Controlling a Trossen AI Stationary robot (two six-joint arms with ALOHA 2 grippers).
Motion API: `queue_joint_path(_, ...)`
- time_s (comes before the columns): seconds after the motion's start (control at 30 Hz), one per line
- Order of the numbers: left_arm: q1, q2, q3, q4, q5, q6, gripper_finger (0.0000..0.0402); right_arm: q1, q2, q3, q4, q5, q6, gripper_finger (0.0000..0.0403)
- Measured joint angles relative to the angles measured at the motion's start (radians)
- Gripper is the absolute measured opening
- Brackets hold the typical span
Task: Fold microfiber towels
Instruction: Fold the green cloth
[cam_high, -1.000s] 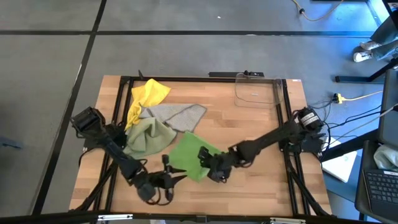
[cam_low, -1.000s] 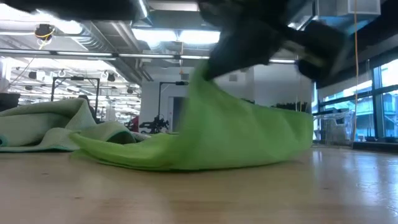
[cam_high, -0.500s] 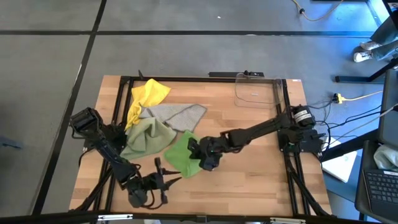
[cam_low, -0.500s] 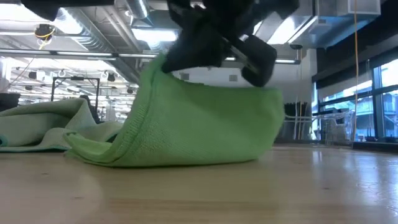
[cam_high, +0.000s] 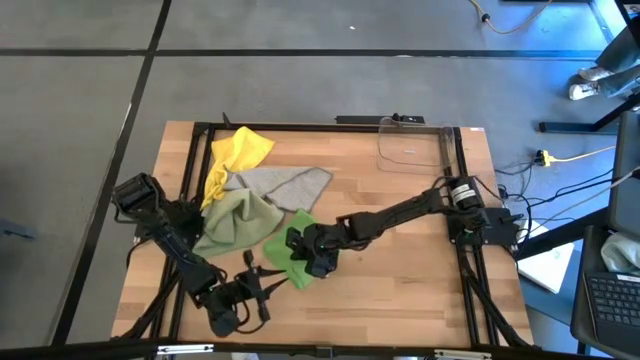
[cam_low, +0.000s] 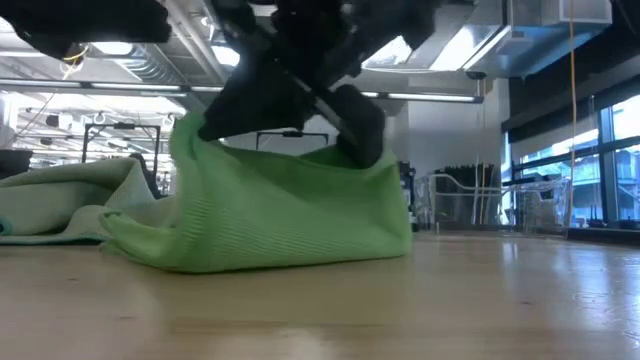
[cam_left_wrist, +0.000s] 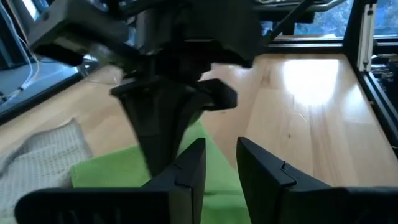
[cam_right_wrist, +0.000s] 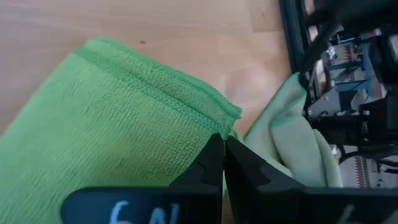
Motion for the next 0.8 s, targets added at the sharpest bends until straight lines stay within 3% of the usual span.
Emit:
queue_joint_path(0.43,-0.037,0.0,0.012,-0.001,-0.05,0.025,0.0083,-0.075,0.155,0.226,-0.06,-0.051,-0.106,0.001)
queue_joint_path(0.57,-0.037,0.0,0.012,-0.001,-0.044,0.024,0.0083,-0.1,0.159,0.27,-0.045,-0.059,-0.125,0.001)
queue_joint_path(0.8,-0.037,0.0,0.012,-0.004,-0.043,0.023,0.0083,-0.138,0.158,0.287,-0.041,-0.161,-0.124,0.001)
